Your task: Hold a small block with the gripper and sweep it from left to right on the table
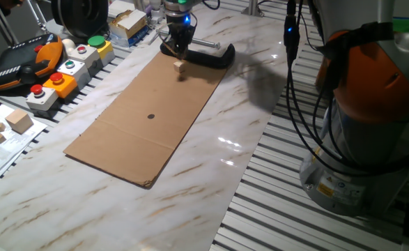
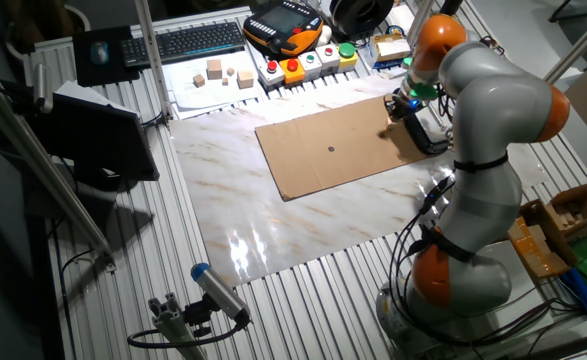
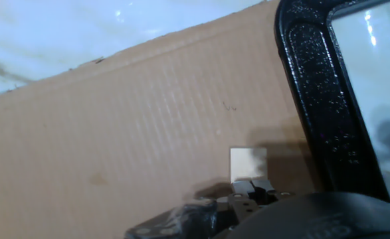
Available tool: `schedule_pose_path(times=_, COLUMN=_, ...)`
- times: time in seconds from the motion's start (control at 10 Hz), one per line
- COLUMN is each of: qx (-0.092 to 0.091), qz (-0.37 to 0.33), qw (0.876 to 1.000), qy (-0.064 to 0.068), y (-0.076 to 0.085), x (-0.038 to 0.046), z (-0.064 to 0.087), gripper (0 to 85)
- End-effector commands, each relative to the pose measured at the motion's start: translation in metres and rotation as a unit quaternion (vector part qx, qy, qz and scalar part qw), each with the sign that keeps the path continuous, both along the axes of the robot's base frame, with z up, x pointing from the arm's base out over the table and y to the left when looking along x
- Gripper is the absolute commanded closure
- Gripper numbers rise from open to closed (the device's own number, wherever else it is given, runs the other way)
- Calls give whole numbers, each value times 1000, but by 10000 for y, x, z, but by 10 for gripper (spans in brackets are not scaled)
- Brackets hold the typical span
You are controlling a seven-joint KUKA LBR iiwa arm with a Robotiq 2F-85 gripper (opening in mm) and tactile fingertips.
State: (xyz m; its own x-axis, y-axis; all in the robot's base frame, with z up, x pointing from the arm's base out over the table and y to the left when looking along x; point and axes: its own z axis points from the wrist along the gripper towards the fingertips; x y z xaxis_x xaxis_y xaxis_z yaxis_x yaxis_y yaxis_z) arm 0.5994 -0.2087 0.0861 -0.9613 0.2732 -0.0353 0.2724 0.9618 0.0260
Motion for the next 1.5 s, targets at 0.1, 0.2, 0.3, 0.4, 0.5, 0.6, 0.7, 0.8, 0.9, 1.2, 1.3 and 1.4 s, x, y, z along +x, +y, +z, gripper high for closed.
schedule_pose_path(times=0.1, qx=-1, qz=-4, qw=1000, qy=0, y=0, x=29, z=-20, gripper=843)
schedule_pose_path(times=0.2, qx=0, qz=-4, qw=1000, qy=1, y=3, x=39, z=-35, gripper=843)
schedule_pose_path(times=0.3, qx=-3, qz=-2, qw=1000, qy=1, y=-2, x=47, z=-48, gripper=843)
schedule_pose_path(times=0.4, qx=-5, qz=-1, qw=1000, qy=2, y=-6, x=58, z=-64, gripper=843)
schedule_pose_path(times=0.5, qx=-4, qz=-1, qw=1000, qy=3, y=-11, x=67, z=-85, gripper=843)
schedule_pose_path(times=0.6, qx=-3, qz=-2, qw=1000, qy=2, y=-5, x=74, z=-103, gripper=843)
schedule_pose_path(times=0.7, qx=-5, qz=-4, qw=1000, qy=0, y=1, x=86, z=-122, gripper=843)
schedule_pose_path(times=0.8, qx=-8, qz=-4, qw=1000, qy=-3, y=-2, x=90, z=-132, gripper=843)
schedule_pose_path(times=0.9, qx=-9, qz=-5, qw=1000, qy=-4, y=-1, x=94, z=-129, gripper=843)
schedule_pose_path(times=1.2, qx=-11, qz=0, qw=1000, qy=-12, y=-27, x=109, z=-129, gripper=817)
schedule_pose_path(times=1.3, qx=-13, qz=-4, qw=1000, qy=-17, y=-33, x=120, z=-125, gripper=637)
schedule_pose_path(times=1.4, qx=-22, qz=-8, qw=1000, qy=-16, y=-27, x=121, z=-111, gripper=500)
